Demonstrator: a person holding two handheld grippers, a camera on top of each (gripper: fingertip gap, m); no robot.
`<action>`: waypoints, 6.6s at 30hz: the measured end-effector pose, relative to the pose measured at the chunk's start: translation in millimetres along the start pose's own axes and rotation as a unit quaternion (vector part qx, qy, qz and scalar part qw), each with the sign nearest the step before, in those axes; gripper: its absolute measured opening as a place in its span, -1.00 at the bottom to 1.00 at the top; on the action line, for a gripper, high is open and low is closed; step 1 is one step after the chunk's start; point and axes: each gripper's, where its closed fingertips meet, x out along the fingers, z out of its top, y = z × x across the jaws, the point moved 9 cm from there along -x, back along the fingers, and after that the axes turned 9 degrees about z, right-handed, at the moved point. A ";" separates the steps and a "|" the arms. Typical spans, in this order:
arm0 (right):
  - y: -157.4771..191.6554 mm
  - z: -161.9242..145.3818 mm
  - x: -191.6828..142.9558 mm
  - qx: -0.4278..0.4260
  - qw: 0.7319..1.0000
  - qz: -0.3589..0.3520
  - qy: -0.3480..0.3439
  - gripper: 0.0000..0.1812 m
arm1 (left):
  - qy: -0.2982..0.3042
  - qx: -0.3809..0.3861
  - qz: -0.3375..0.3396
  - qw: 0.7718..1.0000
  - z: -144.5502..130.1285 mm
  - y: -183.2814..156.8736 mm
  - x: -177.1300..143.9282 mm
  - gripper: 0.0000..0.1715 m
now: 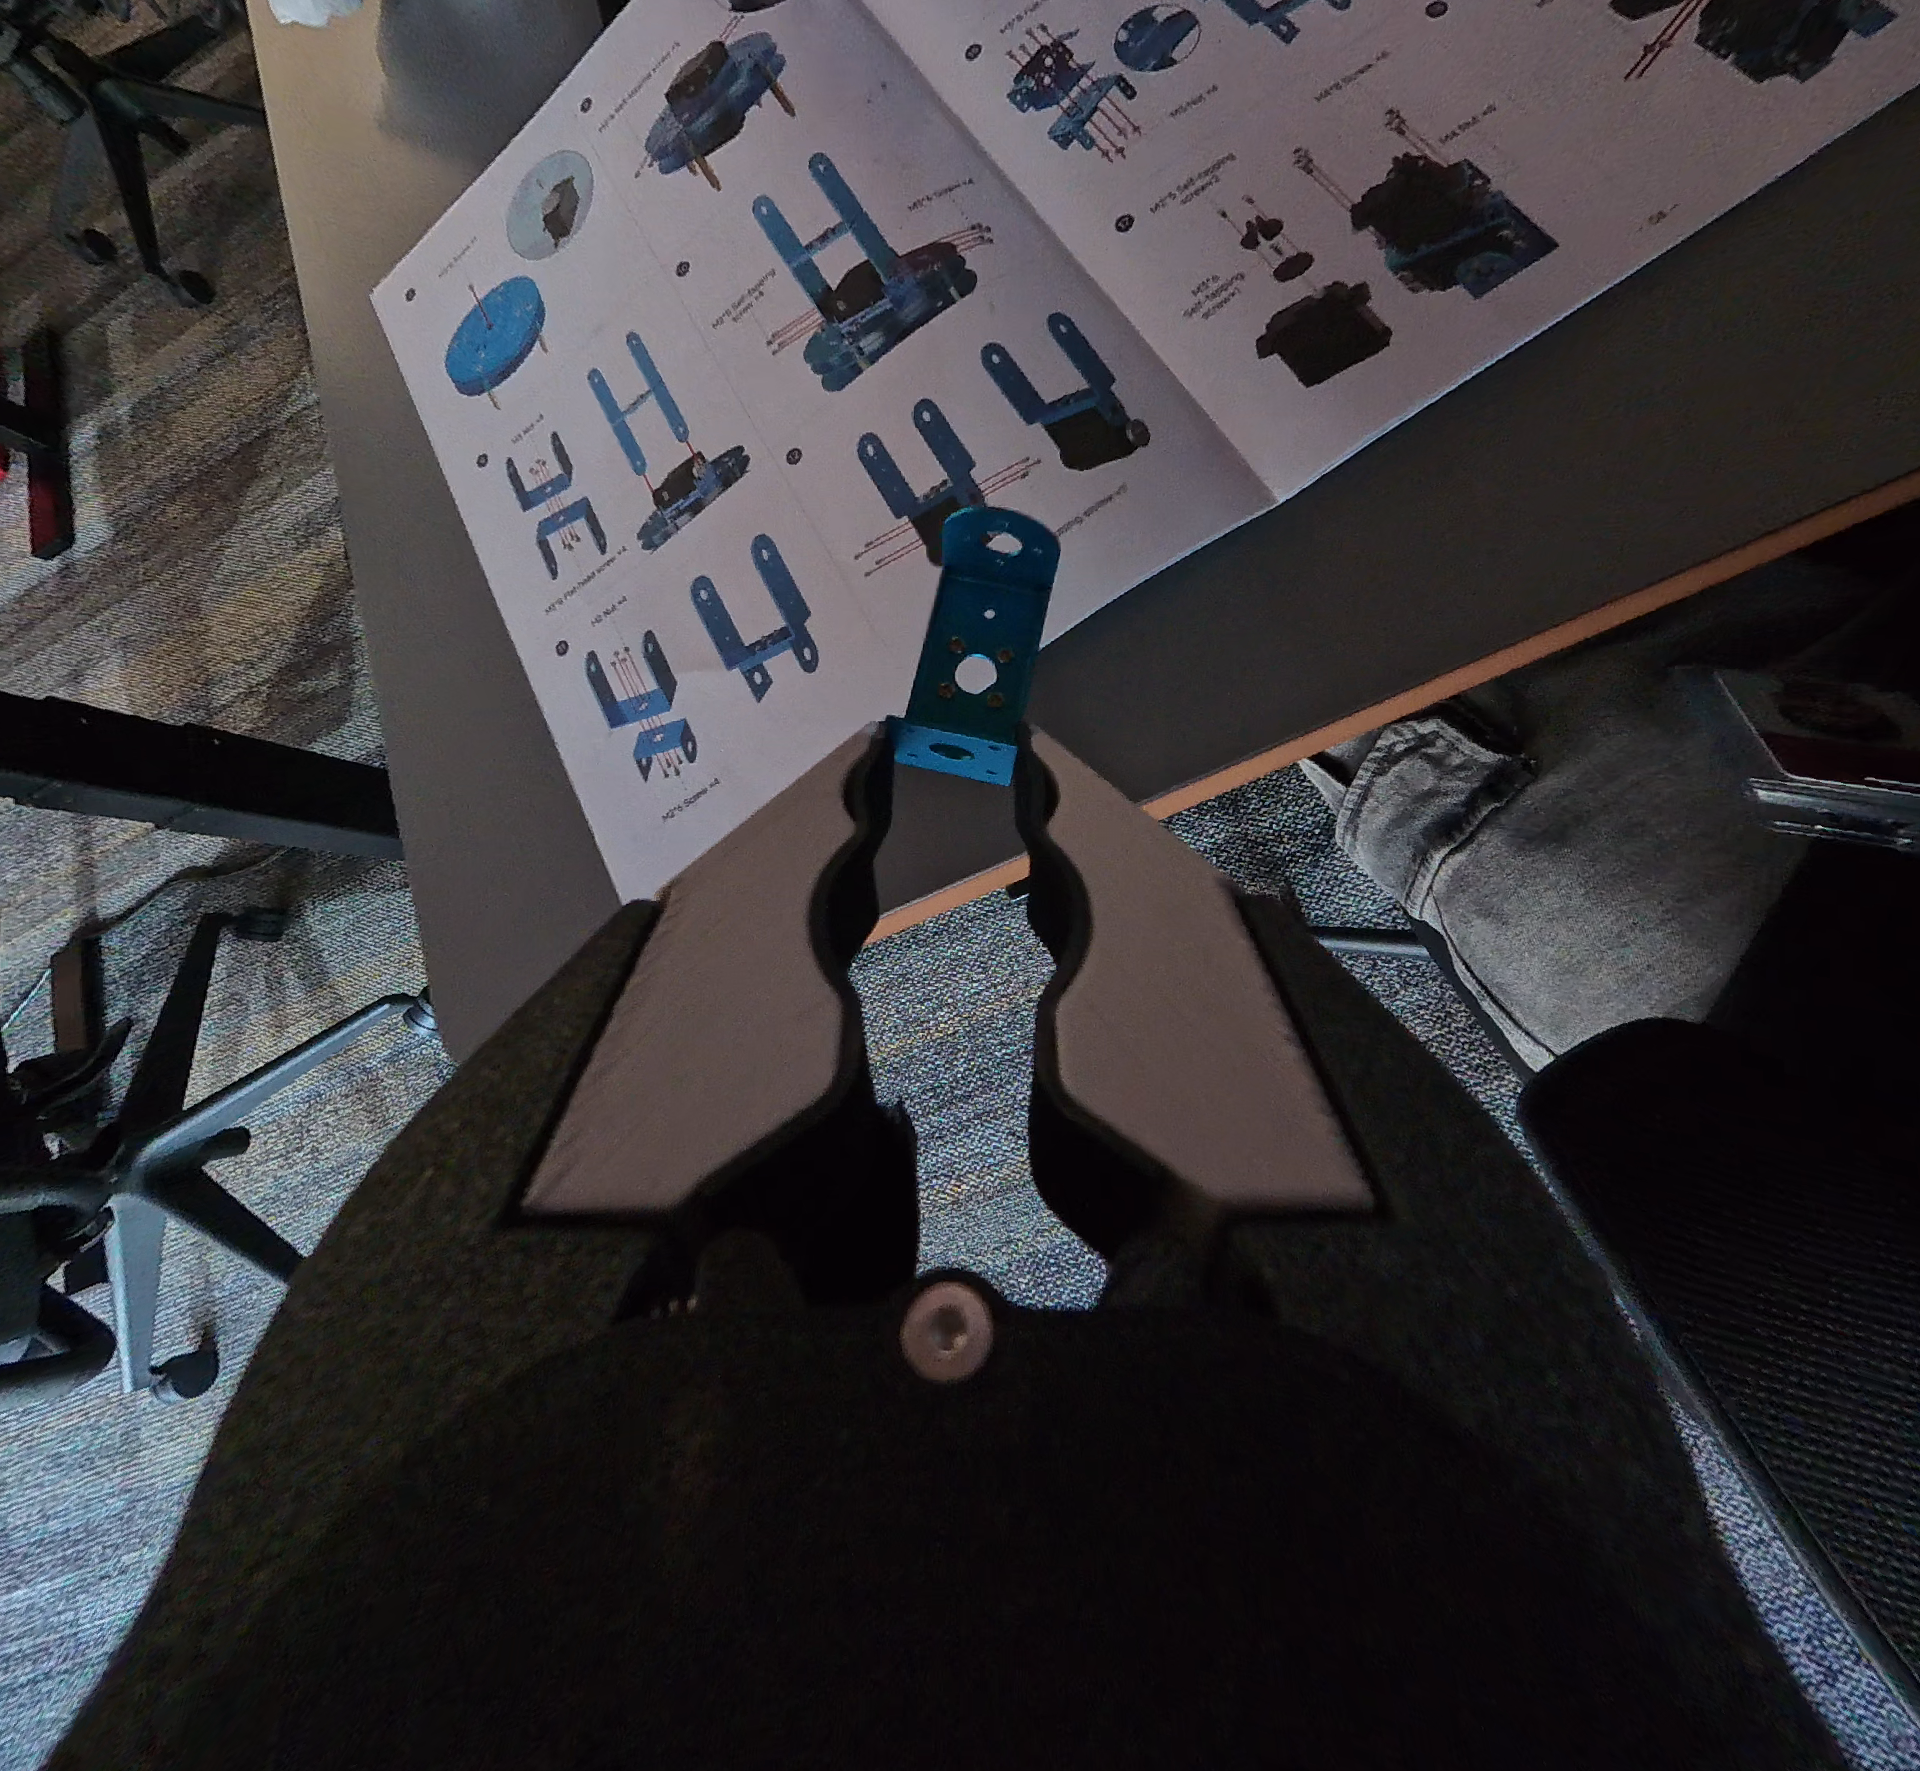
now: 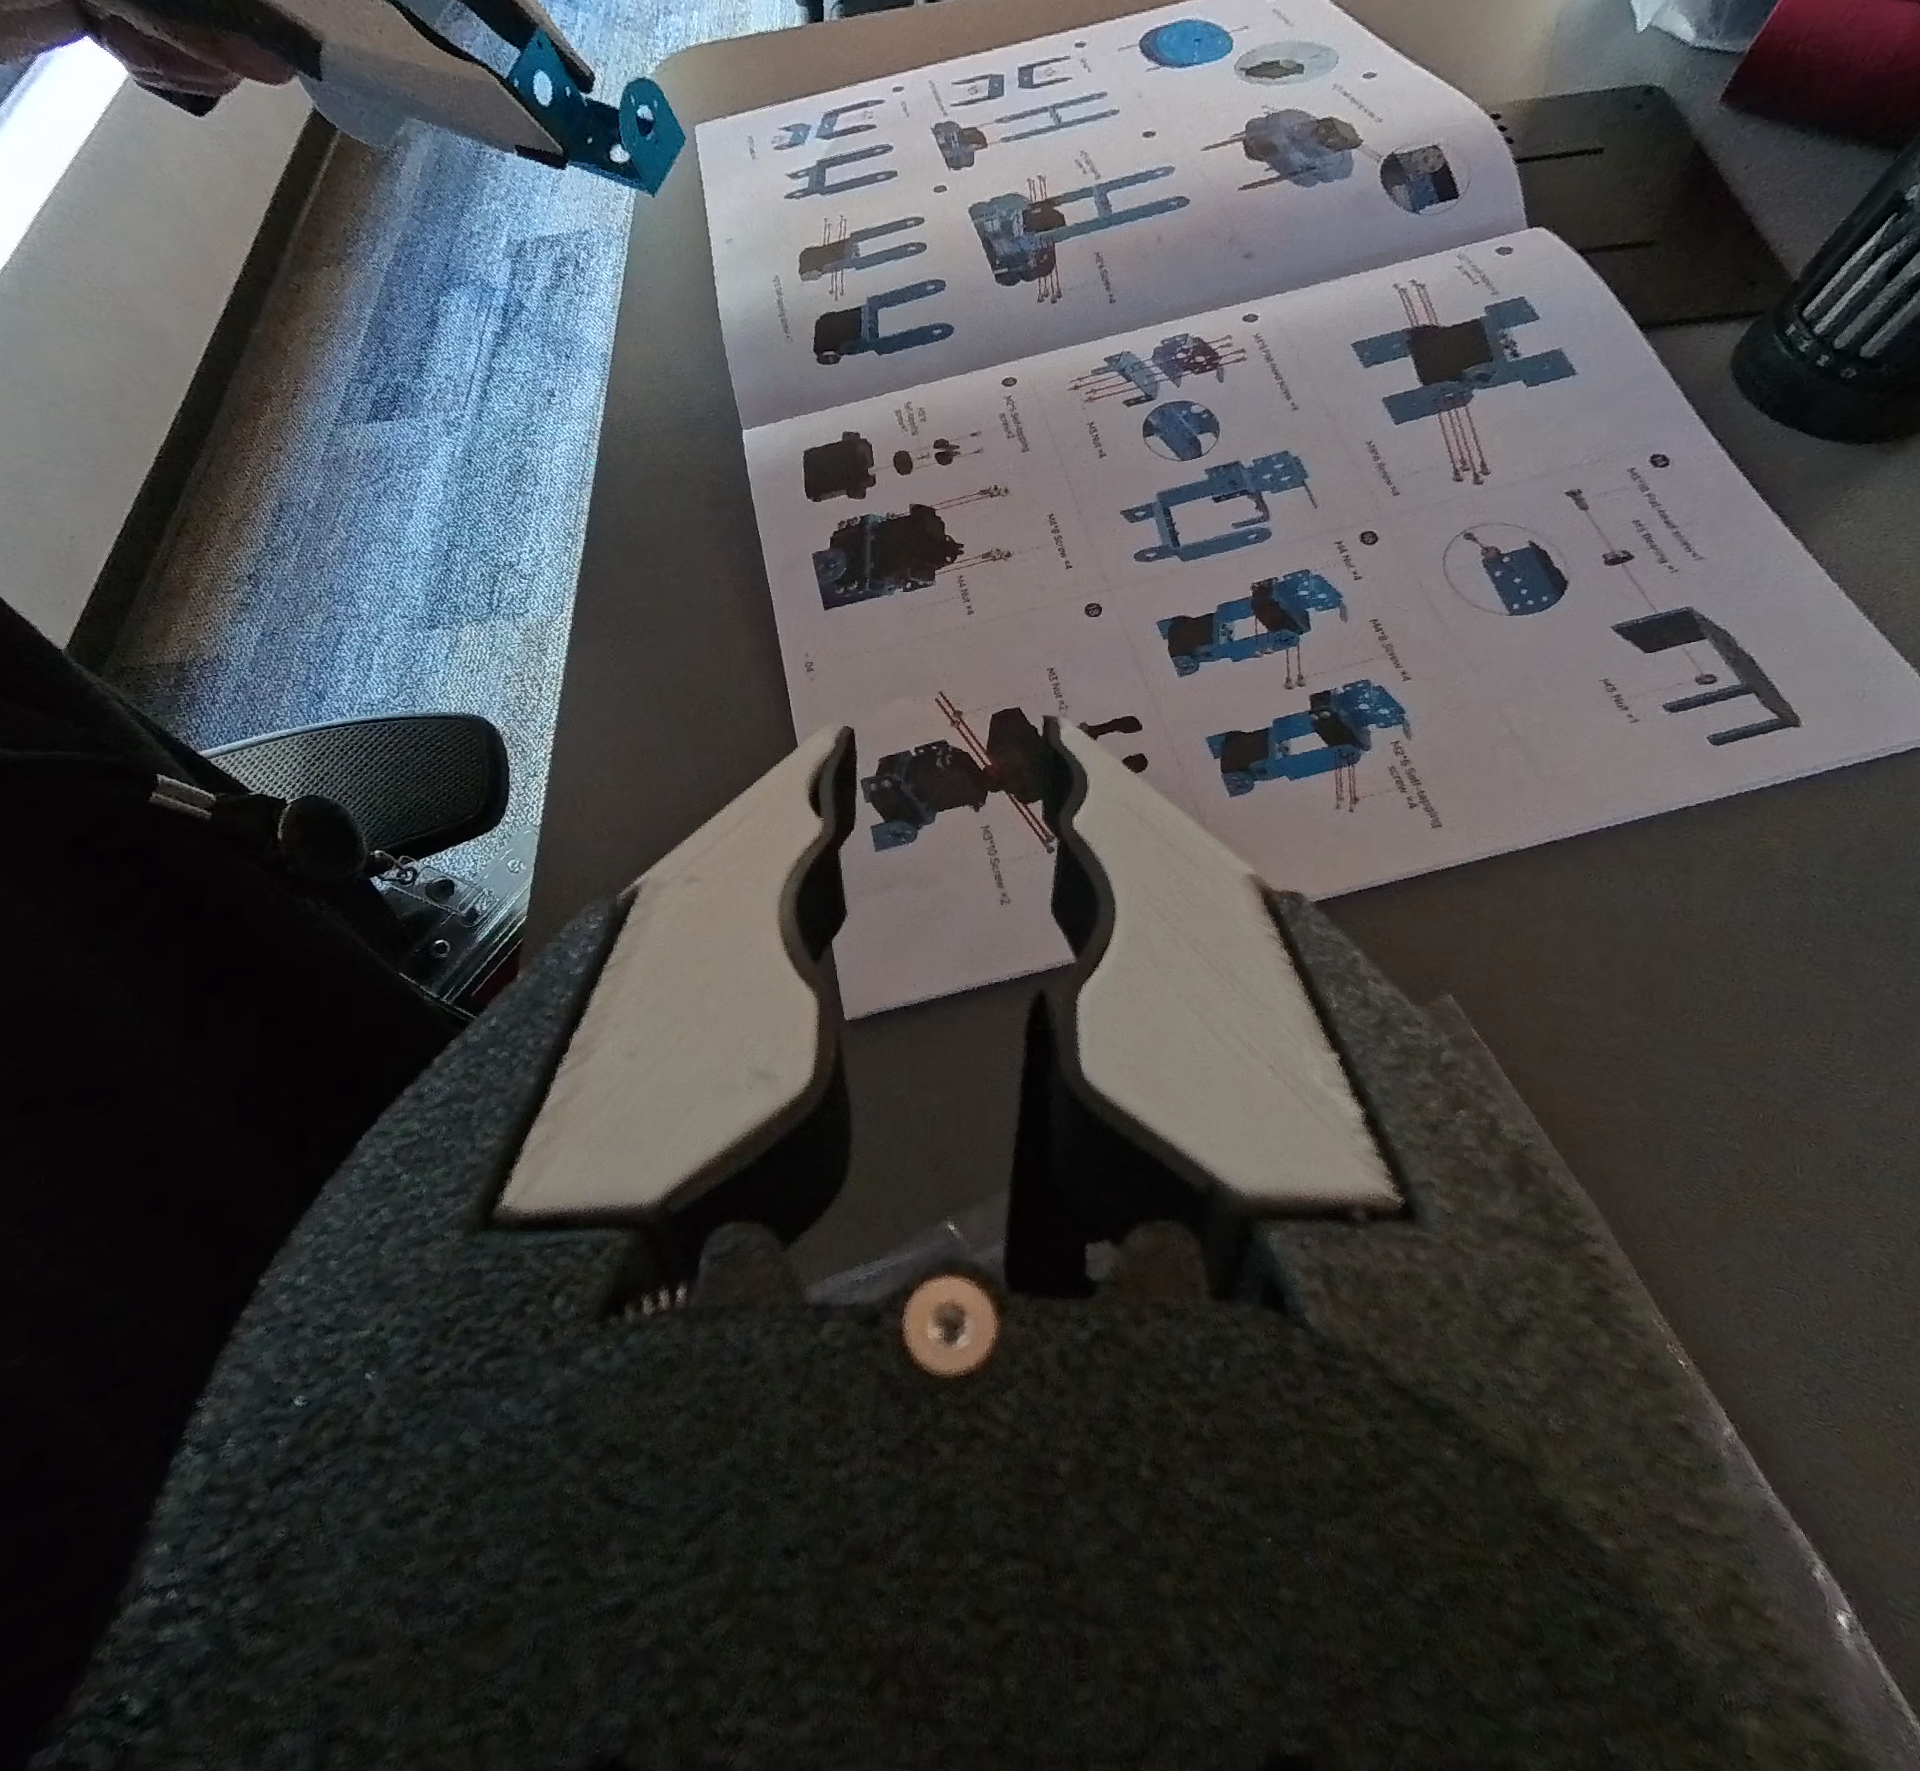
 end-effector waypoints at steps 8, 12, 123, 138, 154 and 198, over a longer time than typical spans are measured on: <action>5.7 1.0 -25.2 0.013 1.000 0.007 -0.010 -0.58 | -0.003 0.007 -0.007 1.000 9.3 -7.2 4.9 -0.74; 3.3 -0.1 -52.3 0.013 0.999 -0.030 -0.009 -0.54 | -0.007 0.011 -0.016 1.000 14.8 -12.1 9.4 -0.74; -74.0 -101.2 -178.5 -0.035 0.998 -0.036 0.048 -0.69 | -0.041 0.071 -0.109 0.991 106.3 -124.7 38.1 -0.74; -75.7 -102.4 -177.5 -0.038 0.998 -0.040 0.032 -0.68 | -0.051 0.065 -0.121 0.989 108.3 -129.9 40.9 -0.74; -73.8 -102.0 -176.4 -0.048 0.997 -0.048 0.035 -0.69 | -0.083 0.127 -0.186 0.971 174.1 -151.7 61.4 -0.75; -77.7 -105.3 -176.8 -0.038 0.999 -0.027 0.006 -0.69 | -0.146 0.221 -0.438 0.859 343.1 -262.5 145.1 -0.74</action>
